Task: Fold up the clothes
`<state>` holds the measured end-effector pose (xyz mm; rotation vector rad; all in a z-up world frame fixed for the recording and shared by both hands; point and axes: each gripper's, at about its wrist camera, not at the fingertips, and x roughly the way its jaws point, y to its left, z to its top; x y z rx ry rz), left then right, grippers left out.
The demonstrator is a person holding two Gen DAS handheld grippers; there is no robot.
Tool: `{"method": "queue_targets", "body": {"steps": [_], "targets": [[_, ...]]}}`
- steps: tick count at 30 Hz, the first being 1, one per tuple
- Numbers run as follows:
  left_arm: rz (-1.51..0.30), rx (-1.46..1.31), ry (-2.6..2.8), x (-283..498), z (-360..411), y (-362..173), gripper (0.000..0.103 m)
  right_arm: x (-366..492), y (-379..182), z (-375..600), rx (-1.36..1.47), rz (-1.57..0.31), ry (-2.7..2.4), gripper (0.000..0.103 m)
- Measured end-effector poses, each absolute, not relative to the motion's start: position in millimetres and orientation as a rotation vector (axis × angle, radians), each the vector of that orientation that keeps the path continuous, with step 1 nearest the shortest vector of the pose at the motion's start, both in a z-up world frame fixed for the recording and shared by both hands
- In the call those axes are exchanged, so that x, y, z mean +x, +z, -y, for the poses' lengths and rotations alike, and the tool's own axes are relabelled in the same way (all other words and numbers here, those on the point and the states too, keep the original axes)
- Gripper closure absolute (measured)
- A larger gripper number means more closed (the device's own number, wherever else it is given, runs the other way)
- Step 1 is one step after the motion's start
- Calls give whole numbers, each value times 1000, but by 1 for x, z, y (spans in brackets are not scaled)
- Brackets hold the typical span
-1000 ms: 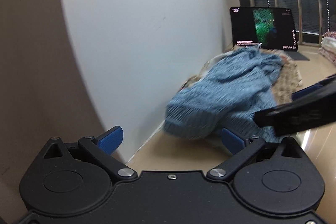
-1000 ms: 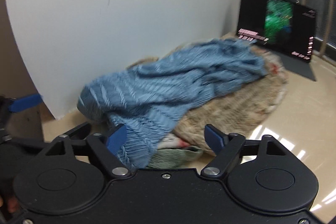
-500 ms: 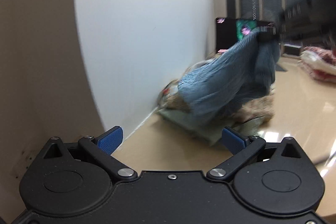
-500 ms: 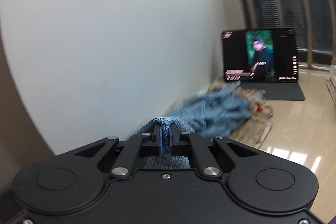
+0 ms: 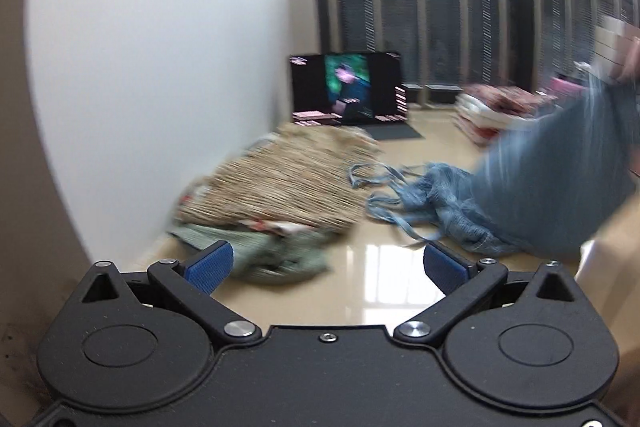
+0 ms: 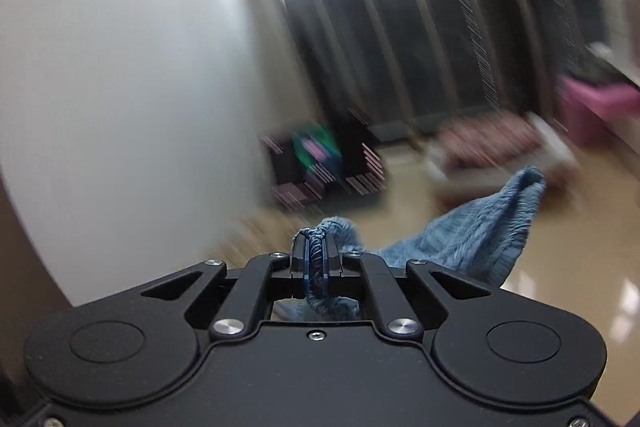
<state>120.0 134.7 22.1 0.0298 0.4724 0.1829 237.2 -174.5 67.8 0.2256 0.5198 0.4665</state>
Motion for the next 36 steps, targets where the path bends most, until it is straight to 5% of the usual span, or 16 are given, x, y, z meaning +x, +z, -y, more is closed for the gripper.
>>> {"method": "queue_targets", "body": {"steps": [3,5,7,13,24,30,31,32,36], "targets": [[-504,46,142,120,-115,14,1,230,18,208,172,-700,284,85],[-517,64,135,120,-104,10,0,212,3,229,161,-697,194,48],[-528,77,132,120,-96,5,0,193,-1,244,159,-648,153,36],[-555,67,131,118,-80,-1,0,175,22,226,66,-491,285,27],[-624,-35,179,114,-116,-14,0,288,24,72,-238,-534,528,37],[-602,-27,205,107,-143,-17,0,368,-17,3,-346,-765,452,58],[-602,-31,210,107,-148,-18,0,376,-22,-1,-343,-800,451,83],[-603,-37,216,107,-152,-18,0,379,-21,1,-308,-811,457,93],[-612,-63,218,111,-162,-19,0,371,10,27,-122,-722,492,97]]}}
